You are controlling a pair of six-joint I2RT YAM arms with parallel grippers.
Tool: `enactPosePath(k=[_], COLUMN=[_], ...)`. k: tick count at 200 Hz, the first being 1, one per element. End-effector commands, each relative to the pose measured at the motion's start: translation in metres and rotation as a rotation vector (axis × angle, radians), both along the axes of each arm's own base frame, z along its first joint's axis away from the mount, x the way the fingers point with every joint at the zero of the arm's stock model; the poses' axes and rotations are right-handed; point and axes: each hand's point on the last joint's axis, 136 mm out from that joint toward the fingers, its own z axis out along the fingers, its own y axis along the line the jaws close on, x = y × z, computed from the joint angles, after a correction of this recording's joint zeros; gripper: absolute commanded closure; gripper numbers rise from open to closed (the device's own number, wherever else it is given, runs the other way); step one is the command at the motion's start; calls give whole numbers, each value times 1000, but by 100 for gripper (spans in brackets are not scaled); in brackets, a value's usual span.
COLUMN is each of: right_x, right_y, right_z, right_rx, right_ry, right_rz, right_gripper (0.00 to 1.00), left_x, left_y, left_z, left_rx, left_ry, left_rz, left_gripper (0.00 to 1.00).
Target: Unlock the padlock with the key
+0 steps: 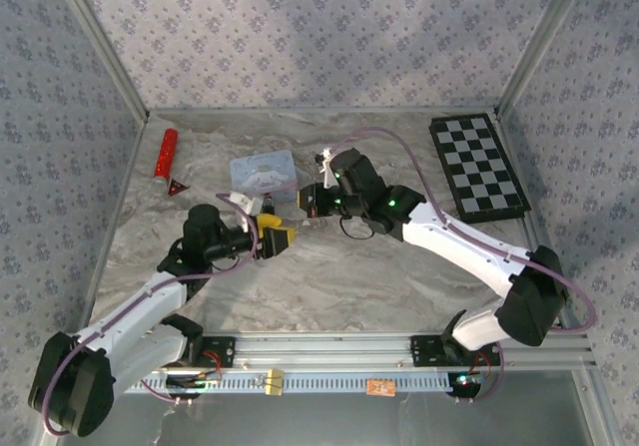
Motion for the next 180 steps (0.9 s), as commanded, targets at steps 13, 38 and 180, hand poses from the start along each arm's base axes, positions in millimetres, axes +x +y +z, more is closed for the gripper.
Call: enactPosePath(k=[13,38,180], right_x=[-14,-18,-40], right_y=[7,8,12], right_z=[28,32,49], right_rx=[34,35,17], right_ry=[-42,-41,-111], right_rz=[56,66,172], right_gripper=[100,100,100], left_x=[0,5,-7], left_y=[-15,-15,-16], left_z=[43,45,44], left_rx=[-71,-47,-11], left_ry=[-205,-257,-504], left_rz=[-80,-69,-117], left_gripper=[30,42,69])
